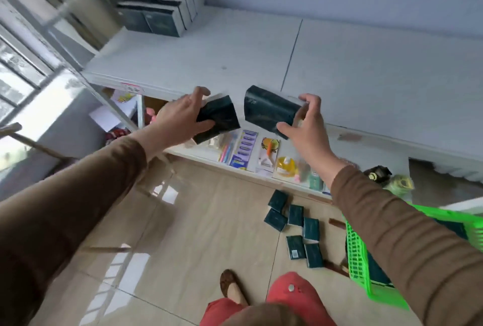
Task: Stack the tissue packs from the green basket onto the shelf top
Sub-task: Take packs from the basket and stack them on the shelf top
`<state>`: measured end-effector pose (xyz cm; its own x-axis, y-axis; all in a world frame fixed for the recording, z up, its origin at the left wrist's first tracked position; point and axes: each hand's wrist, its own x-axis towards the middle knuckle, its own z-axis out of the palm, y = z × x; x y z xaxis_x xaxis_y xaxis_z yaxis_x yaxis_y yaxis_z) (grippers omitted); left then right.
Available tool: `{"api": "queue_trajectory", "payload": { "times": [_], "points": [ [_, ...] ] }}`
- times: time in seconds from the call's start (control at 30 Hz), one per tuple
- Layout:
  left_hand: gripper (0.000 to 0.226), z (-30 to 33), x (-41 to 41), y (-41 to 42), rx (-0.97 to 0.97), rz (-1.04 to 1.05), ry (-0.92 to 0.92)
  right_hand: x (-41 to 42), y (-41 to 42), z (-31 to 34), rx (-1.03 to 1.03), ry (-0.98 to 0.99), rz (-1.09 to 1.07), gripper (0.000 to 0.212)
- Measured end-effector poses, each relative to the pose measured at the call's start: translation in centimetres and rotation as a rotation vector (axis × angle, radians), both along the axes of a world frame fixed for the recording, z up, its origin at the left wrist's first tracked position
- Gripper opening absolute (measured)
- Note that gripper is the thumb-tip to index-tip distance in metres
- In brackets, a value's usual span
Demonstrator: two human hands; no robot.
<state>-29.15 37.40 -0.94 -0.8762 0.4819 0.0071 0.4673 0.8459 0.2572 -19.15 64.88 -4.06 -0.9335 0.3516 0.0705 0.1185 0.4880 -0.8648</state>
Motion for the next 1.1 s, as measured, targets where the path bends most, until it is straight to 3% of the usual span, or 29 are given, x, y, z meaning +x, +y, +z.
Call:
{"api": "queue_trajectory", "payload": {
  "times": [0.2, 0.37, 0.73, 1.1],
  "points": [
    [0.051, 1.3, -9.7, -8.8, -0.005, 0.083, 0.075, -9.1, -7.9, 1.0, -0.087, 0.034, 0.024, 0.046],
    [0.055, 1.6, -19.7, -13.7, -0.067, 0.103, 0.190, -18.7, -12.5, 0.2, -0.101, 0.069, 0.019, 0.042],
    [0.060, 0.2, -38.9, -21.4, -0.207, 0.085, 0.280, -38.7, -22.1, -1.4, -0.072, 0.024, 0.035, 0.046],
    [0.059, -2.5, -49.8, -22.8, -0.152, 0.019, 0.229, -47.7, -27.2, -3.7, 0.009, -0.017, -0.093, 0.048]
  ]
}}
